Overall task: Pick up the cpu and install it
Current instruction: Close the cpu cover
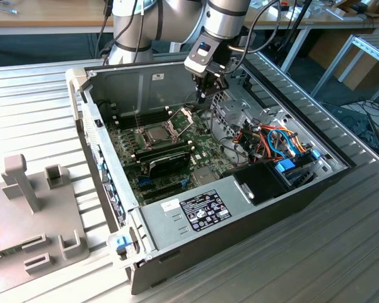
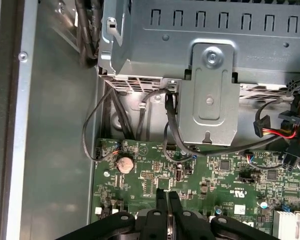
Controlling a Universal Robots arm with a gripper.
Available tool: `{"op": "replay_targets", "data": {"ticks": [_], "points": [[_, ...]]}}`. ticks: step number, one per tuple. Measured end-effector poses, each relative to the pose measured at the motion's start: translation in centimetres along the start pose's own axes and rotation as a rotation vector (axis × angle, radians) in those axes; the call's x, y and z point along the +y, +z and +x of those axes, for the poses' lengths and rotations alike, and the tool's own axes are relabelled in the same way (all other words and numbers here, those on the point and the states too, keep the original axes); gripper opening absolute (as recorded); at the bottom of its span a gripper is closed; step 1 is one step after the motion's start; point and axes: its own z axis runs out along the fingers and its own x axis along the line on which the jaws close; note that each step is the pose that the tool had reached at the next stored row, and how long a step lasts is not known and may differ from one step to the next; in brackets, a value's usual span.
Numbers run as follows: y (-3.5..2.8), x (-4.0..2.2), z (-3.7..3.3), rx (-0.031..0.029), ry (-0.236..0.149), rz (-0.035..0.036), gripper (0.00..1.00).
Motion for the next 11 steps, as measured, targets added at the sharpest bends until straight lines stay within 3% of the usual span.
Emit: {"op": "replay_targets", "data": {"ticks": [4,11], "points": [[0.01,0.0,0.0,-0.0003,0.0,0.0,0.16],[0.84,-0.01,-0.01,-0.0054,0.0,0.0003,0.16]]}}
